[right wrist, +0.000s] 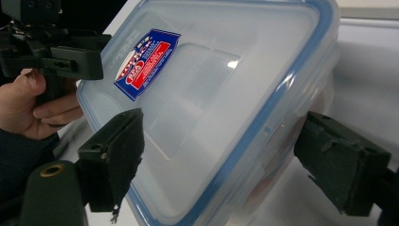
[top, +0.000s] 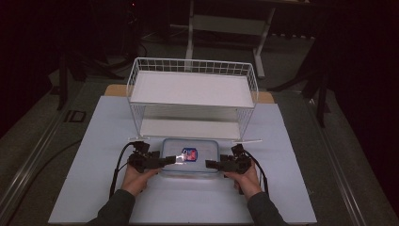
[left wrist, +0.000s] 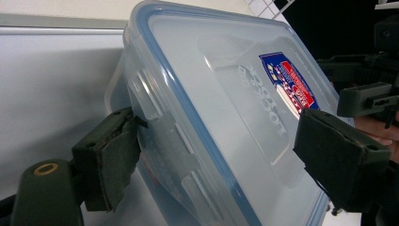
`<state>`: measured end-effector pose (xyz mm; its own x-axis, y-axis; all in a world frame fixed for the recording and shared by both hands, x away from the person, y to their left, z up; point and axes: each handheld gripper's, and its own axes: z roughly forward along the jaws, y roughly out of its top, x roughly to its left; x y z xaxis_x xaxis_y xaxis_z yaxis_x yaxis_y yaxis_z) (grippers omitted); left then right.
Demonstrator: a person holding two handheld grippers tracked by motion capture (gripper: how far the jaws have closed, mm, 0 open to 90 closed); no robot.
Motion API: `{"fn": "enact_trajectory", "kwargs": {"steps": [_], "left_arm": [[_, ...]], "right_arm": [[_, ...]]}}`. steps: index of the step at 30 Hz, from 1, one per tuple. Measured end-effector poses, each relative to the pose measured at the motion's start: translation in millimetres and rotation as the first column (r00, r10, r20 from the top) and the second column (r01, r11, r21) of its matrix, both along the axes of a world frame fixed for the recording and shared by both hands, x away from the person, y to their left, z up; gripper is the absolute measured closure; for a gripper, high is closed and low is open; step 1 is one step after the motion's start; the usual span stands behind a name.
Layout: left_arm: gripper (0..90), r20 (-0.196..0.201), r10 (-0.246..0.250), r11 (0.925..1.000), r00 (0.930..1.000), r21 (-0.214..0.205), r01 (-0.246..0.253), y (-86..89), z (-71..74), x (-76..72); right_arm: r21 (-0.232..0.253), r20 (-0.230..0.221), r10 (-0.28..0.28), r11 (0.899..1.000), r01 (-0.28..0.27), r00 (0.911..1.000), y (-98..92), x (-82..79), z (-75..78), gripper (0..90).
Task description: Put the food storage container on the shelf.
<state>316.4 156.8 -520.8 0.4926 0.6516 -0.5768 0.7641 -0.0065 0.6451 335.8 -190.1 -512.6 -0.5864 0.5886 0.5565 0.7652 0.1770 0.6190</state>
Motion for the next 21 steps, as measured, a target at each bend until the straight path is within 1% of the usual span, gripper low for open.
{"fn": "enact_trajectory", "kwargs": {"steps": [3,7,11,13,15,18,21], "left_arm": [[23.0,-0.005,0.007,0.9998,1.0,-0.018,-0.007,4.8,2.2,-2.8],[30.8,0.012,0.002,0.9998,0.9999,-0.02,-0.002,9.4,7.5,-10.0],[37.1,0.031,-0.013,0.9998,0.9994,-0.015,0.014,13.1,12.6,-19.6],[39.7,0.032,-0.022,0.9995,0.9993,-0.023,0.022,15.7,14.1,-24.2],[42.1,0.038,-0.032,0.9992,0.9988,-0.021,0.033,17.5,15.1,-27.9],[44.2,0.045,-0.039,0.999,0.9982,-0.023,0.04,19.4,16.1,-33.1],[45.8,0.046,-0.05,0.9985,0.9977,-0.022,0.051,21.2,16.8,-36.1]], "right_arm": [[0.014,-0.005,-0.005,1.0,0.005,1.0,-3.9,-1.2,1.4,24.2],[0.032,0.013,-0.003,0.999,0.002,0.9999,-10.6,-5.9,4.8,33.7],[0.058,0.025,-0.003,0.998,0.002,0.9997,-17.0,-14.6,9.1,43.2],[0.06,0.034,0.001,0.998,-0.003,0.9994,-18.8,-18.2,10.7,45.7],[0.066,0.036,0.0,0.998,-0.002,0.9993,-20.0,-22.0,11.7,48.7],[0.088,0.037,-0.009,0.996,0.005,0.9993,-21.2,-25.4,11.0,49.8],[0.081,0.042,-0.003,0.997,-0.001,0.9991,-20.6,-28.1,12.4,49.9]]}}
